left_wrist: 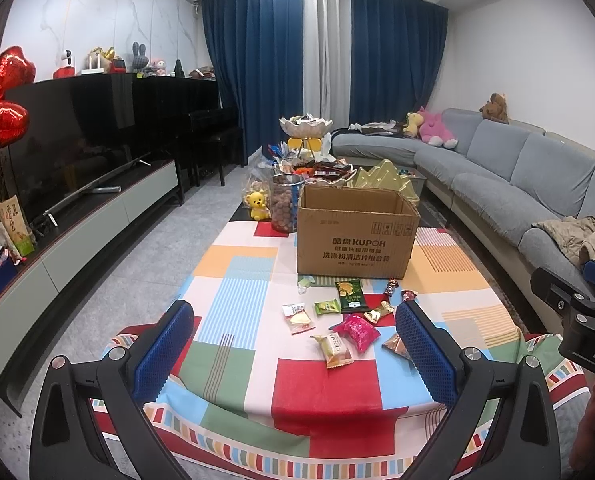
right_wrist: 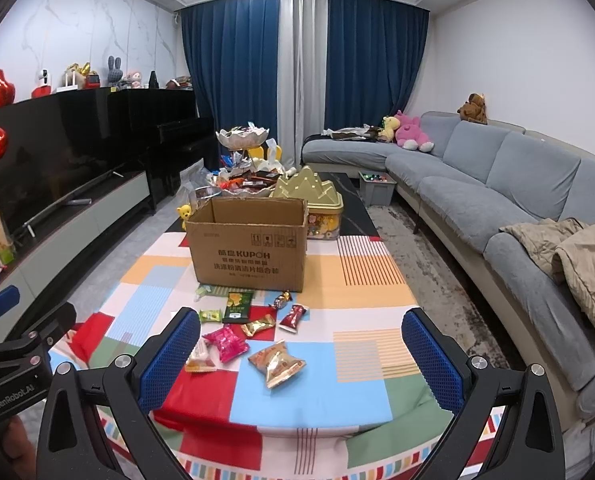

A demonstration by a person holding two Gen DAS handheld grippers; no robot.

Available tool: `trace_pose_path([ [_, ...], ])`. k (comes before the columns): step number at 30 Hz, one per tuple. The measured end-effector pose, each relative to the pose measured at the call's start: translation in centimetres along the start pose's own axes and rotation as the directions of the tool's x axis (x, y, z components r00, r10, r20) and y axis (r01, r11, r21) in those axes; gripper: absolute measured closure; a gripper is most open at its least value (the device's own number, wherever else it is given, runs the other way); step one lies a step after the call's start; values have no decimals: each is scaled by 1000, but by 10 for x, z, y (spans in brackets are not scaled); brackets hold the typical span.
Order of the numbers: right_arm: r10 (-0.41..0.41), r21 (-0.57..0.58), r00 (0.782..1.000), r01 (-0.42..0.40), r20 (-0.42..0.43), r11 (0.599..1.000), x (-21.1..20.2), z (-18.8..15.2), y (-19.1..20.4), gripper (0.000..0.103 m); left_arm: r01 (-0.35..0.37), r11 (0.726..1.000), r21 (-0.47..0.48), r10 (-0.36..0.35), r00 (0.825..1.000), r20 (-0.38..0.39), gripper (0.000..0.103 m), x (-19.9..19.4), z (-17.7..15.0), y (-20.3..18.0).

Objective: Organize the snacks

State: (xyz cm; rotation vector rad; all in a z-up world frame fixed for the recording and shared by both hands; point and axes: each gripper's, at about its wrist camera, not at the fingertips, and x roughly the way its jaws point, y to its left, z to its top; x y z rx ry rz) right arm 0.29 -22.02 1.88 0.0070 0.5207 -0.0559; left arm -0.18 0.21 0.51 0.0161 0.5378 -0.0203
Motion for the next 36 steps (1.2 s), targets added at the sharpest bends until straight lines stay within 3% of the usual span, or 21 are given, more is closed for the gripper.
trace_pose_path([
  [36, -14, 9, 1000, 13, 6, 1000, -2, -1, -4, 1, 1, 1000, -3, -1, 1000, 5, 0, 0, -2, 1],
])
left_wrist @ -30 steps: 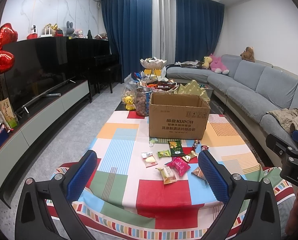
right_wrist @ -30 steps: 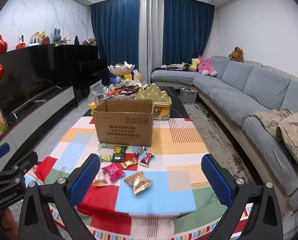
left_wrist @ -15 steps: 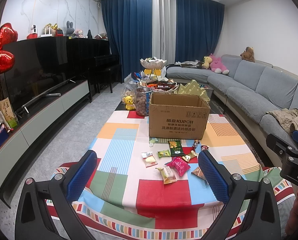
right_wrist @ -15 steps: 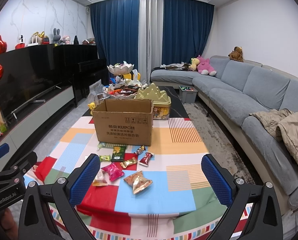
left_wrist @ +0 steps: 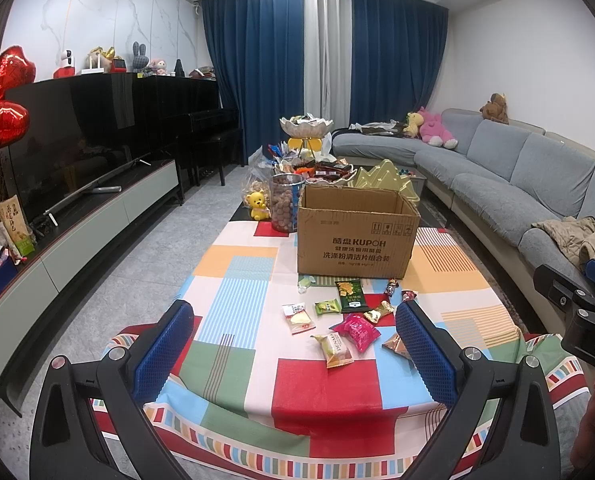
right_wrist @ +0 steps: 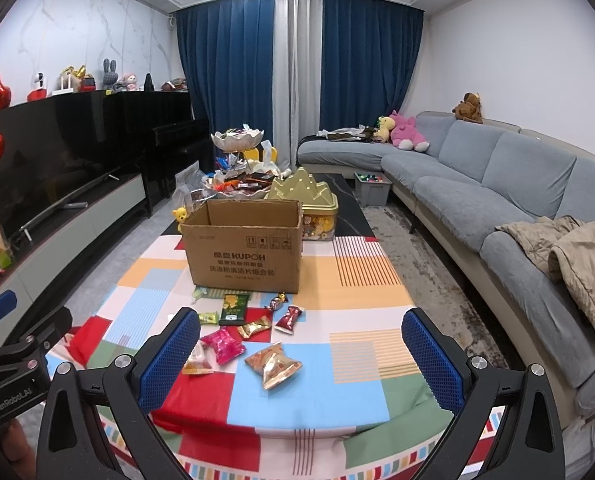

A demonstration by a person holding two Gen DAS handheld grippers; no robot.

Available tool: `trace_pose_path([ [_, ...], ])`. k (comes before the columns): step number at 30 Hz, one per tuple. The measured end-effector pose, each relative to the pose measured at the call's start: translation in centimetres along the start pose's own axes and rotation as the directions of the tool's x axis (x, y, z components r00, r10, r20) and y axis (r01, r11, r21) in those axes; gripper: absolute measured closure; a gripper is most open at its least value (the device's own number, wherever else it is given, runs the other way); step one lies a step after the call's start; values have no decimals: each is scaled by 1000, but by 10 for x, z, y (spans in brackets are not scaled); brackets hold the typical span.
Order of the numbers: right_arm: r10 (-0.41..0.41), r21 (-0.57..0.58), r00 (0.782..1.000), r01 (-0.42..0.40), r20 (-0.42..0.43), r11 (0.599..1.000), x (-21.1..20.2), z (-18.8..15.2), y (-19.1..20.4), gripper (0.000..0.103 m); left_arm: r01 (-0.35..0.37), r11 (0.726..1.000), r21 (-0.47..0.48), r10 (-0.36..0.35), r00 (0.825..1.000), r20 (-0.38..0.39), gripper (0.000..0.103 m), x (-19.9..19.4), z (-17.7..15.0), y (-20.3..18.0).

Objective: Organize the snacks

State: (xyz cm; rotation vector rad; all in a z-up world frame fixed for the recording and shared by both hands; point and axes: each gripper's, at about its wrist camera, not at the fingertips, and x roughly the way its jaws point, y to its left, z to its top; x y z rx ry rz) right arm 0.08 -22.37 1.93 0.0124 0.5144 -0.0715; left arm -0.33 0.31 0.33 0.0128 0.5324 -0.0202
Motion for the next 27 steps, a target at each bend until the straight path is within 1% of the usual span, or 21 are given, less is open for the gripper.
trace_pose_path([
  [12, -2, 0, 1000, 2, -2, 1000, 0, -1, 0, 1, 1, 1000, 1, -1, 1000, -1, 0, -1, 0, 0],
  [18, -7, -1, 1000, 7, -12, 1000, 3, -2, 0, 1, -3, 1000, 2, 3, 1000, -13, 0, -2, 6, -1],
  [22, -10, -2, 1000, 10, -30, 1000, 11, -2, 1, 1, -8, 1000, 4, 8, 1000, -26, 0, 2, 8, -2],
  [27, -12, -12, 998, 11, -58, 1000, 26, -2, 4, 1, -15, 1000, 6, 16, 998, -53, 0, 20, 8, -3],
])
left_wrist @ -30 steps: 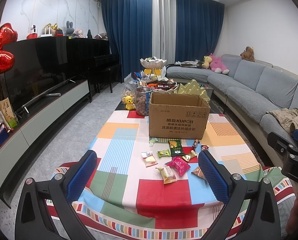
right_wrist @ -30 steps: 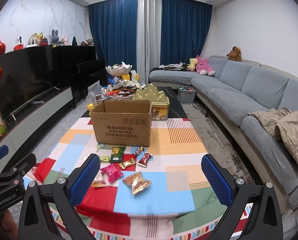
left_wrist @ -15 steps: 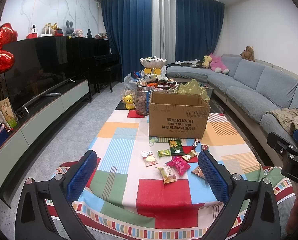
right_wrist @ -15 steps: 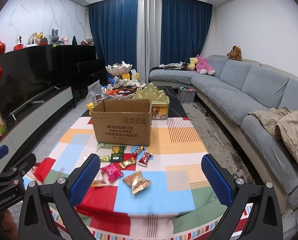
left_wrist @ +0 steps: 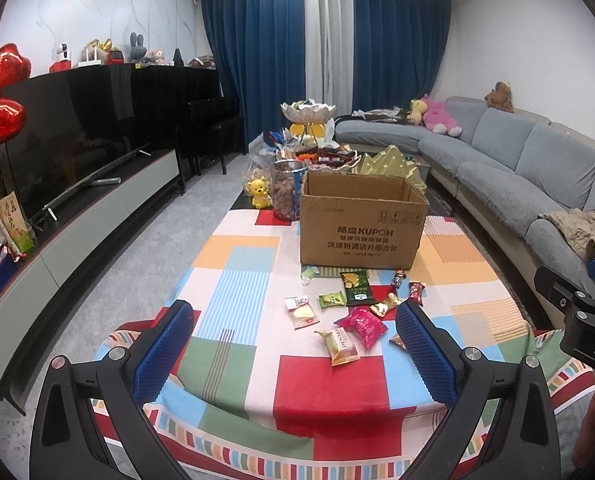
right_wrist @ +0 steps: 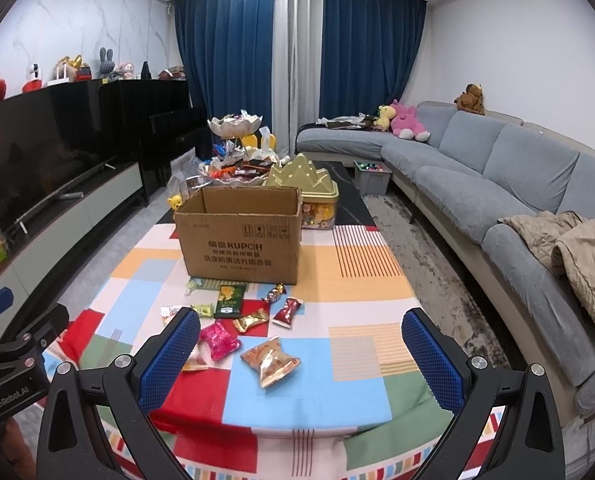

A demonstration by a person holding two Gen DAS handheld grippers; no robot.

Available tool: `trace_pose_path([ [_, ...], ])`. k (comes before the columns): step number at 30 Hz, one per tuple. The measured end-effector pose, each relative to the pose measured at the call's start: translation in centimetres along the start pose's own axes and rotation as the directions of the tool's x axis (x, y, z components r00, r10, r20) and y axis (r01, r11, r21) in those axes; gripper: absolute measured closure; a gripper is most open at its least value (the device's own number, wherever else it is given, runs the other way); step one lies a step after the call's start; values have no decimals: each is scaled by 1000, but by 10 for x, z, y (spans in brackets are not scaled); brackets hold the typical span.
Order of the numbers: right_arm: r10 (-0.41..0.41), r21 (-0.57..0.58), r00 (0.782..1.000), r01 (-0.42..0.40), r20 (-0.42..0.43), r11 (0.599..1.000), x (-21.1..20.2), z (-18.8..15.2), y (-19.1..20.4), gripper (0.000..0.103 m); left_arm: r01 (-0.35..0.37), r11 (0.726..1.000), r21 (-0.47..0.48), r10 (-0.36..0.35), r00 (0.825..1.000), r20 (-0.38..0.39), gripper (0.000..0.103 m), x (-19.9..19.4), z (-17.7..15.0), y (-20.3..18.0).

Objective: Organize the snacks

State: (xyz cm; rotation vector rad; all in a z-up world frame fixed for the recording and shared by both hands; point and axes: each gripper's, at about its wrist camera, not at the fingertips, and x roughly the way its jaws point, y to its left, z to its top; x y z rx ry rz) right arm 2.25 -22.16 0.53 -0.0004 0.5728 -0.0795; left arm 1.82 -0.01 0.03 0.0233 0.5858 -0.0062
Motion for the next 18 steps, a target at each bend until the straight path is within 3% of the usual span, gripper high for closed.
trace_pose_path([
  [18, -9, -89, 997, 2, -79, 996, 53, 6, 10, 1, -12, 1000, 16, 14, 991, -137, 0, 64, 5, -9],
])
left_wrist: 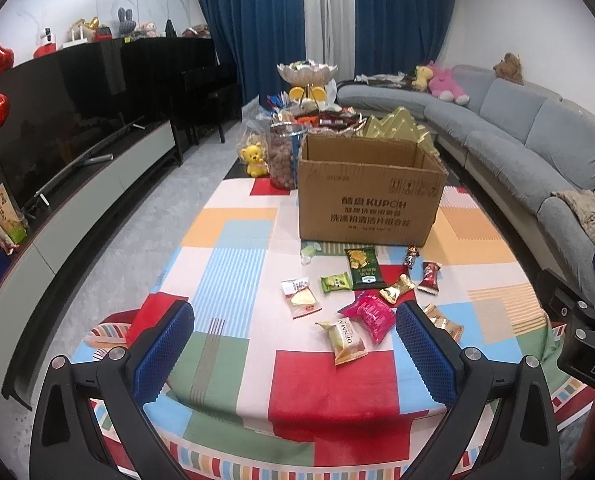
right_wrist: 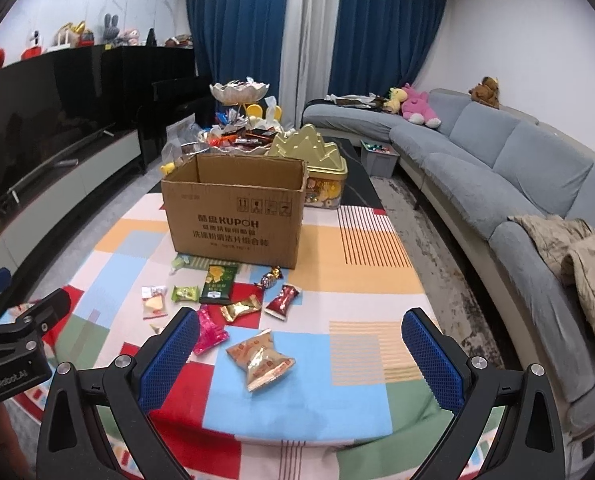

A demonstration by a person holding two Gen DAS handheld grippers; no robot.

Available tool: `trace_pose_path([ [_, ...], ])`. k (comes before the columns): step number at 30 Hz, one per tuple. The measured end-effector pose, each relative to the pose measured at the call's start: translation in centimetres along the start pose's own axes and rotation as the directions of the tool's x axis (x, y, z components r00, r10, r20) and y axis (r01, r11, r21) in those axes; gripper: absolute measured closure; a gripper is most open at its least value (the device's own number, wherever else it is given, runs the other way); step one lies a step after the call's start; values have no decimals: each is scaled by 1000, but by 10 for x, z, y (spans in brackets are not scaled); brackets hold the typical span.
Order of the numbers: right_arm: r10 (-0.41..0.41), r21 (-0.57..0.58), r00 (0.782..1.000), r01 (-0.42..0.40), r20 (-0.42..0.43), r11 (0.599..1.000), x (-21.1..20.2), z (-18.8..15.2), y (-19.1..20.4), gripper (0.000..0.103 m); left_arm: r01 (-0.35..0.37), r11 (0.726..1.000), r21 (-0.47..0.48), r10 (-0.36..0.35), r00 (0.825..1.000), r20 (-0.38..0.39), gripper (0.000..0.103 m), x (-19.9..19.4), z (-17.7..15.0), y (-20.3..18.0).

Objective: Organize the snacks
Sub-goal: 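Lower left tool onto white DENMAS packet while right tool grasps tan biscuit packet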

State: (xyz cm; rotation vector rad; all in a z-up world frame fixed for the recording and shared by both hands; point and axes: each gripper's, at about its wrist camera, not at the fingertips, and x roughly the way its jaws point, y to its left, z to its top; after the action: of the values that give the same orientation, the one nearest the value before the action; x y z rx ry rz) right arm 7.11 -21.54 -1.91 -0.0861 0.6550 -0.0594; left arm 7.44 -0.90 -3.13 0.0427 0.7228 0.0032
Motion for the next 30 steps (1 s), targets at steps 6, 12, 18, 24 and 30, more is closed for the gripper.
trace_pose_path([
  [6, 22, -45, 999, -24, -31, 999, 18, 4, 4, 1, 5, 1000, 1, -5, 998, -61, 0, 22, 6, -4],
  [12, 30, -61, 997, -35, -75, 998, 40, 8, 3, 1, 30, 1000, -10, -31, 988, -151, 0, 47, 9, -9],
  [18, 41, -101, 992, -54, -122, 993, 58, 8, 9, 1, 32, 999, -28, -37, 972, -233, 0, 70, 9, -14],
  [24, 53, -131, 979, -80, -195, 988, 79, 7, 15, 1, 22, 999, -44, -34, 952, -304, 1, 91, 7, -16],
  [30, 74, -126, 956, -114, -286, 985, 102, 2, 14, 1, 20, 998, -64, -42, 930, -365, 1, 108, 3, -18],
])
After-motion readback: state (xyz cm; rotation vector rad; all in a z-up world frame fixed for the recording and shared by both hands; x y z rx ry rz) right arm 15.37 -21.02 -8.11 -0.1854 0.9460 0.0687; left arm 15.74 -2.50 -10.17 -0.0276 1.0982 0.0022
